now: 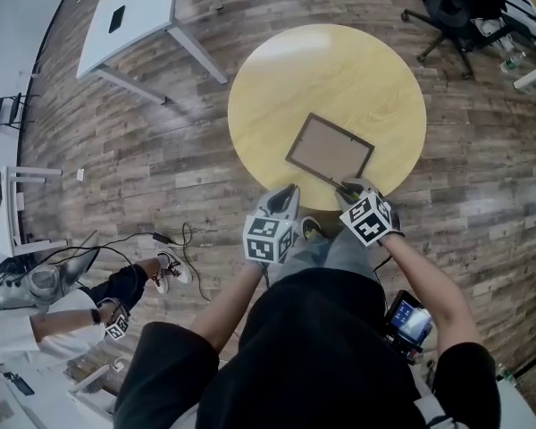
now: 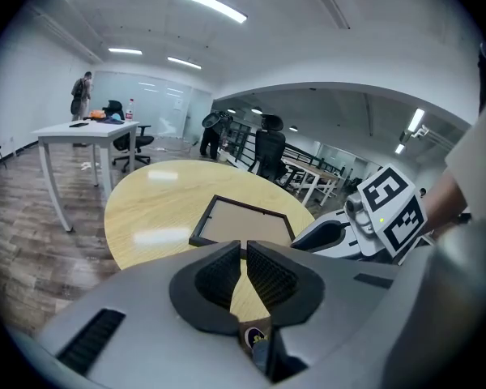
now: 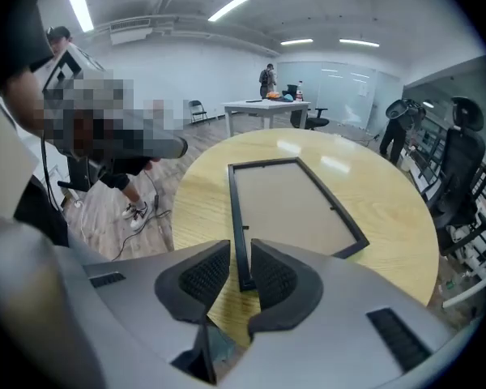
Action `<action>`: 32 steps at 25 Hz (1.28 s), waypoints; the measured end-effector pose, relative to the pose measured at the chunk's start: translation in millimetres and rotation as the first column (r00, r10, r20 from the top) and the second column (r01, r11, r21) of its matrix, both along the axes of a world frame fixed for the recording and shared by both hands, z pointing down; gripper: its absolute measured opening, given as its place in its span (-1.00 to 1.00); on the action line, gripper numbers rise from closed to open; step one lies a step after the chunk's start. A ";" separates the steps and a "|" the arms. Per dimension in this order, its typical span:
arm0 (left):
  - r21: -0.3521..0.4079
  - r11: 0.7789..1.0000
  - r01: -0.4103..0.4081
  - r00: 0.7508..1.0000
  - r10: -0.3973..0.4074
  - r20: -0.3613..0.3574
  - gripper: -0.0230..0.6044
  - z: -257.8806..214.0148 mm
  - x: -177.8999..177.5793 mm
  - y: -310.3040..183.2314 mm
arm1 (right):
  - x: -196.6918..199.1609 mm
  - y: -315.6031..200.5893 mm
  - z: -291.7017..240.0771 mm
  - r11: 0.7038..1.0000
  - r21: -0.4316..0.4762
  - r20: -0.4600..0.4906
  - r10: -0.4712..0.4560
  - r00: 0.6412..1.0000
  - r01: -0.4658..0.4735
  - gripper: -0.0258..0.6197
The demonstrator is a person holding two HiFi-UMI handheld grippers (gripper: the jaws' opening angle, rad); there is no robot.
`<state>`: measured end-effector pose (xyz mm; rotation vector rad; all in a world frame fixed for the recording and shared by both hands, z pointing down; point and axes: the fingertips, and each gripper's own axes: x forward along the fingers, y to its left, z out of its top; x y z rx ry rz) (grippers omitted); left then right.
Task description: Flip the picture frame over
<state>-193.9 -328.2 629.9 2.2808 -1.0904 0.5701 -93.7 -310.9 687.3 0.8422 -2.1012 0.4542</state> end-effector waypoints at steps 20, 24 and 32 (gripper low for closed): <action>0.180 0.983 -0.028 0.981 0.062 -0.186 -0.85 -105.1 44.6 26.3 | 37.9 0.5 -210.7 0.929 0.240 0.486 0.138 0.863 -0.283 -0.87; 0.204 0.979 -0.003 0.979 0.045 -0.199 -0.85 -124.9 44.1 32.1 | 46.9 10.8 -228.8 0.915 0.270 0.506 0.130 0.853 -0.299 -0.86; 0.255 0.965 0.056 0.979 -0.004 -0.202 -0.85 -162.3 55.0 55.2 | 60.0 39.1 -262.5 0.897 0.317 0.540 0.096 0.836 -0.308 -0.86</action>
